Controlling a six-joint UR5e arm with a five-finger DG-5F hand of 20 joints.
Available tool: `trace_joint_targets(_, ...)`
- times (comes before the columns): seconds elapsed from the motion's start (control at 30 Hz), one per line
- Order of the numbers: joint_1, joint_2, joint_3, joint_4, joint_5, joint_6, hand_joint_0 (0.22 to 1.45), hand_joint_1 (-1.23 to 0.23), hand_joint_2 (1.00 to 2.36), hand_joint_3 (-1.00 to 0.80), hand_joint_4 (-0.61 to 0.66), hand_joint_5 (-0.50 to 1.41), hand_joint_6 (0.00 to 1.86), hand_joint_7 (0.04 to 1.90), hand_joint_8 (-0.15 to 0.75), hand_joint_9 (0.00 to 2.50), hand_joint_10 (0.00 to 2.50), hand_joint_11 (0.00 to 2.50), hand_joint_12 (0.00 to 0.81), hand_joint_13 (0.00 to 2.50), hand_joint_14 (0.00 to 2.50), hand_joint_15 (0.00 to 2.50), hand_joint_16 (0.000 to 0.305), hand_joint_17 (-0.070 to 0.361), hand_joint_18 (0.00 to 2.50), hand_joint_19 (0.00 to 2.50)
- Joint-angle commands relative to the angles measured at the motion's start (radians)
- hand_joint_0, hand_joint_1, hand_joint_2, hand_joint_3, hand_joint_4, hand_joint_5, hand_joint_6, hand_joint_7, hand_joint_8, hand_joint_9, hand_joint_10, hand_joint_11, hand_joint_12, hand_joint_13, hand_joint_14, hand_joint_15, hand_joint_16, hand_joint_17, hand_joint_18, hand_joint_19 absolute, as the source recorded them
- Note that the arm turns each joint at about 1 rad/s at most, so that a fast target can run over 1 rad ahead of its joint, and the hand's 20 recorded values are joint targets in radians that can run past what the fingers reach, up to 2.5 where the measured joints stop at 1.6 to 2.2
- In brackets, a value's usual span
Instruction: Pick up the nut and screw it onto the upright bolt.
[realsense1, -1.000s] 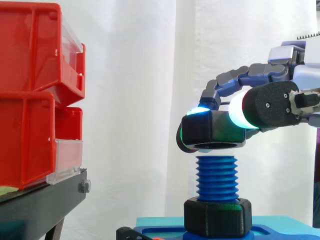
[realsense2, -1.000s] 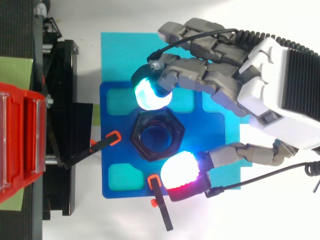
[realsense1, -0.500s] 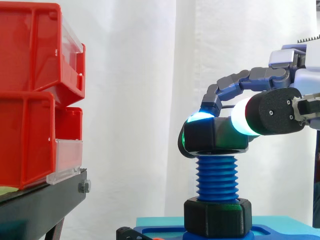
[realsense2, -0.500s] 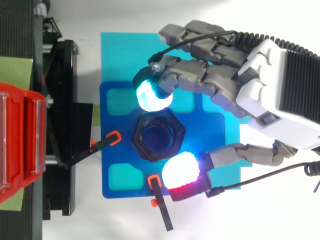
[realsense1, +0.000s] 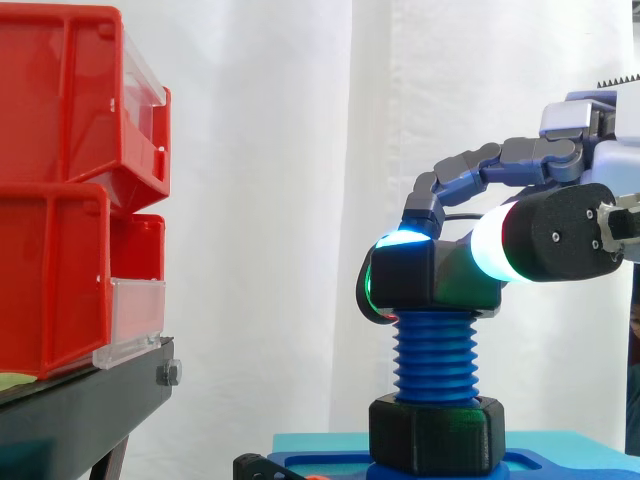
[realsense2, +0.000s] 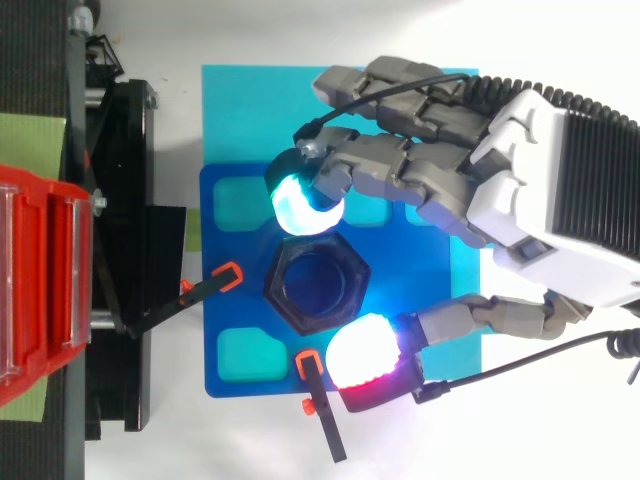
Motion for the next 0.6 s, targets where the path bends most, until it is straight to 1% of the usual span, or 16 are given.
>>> trace_joint_targets(0.0, -0.001, 0.0, 0.0, 0.001, -0.006, 0.0, 0.56, -0.6, 1.0, -0.5, 0.27, -0.18, 0.71, 1.04, 0.324, 0.62, 0.0, 0.0, 0.298, 0.68, 0.0, 0.0, 0.031, 0.069, 0.5, 0.0)
trace_joint_targets(0.57, -0.002, -0.001, 0.0, 0.006, -0.004, -0.014, 0.56, -0.6, 1.0, -0.5, 0.27, -0.18, 0.71, 1.04, 0.323, 0.63, 0.0, 0.0, 0.295, 0.7, 0.0, 0.0, 0.03, 0.068, 0.52, 0.0)
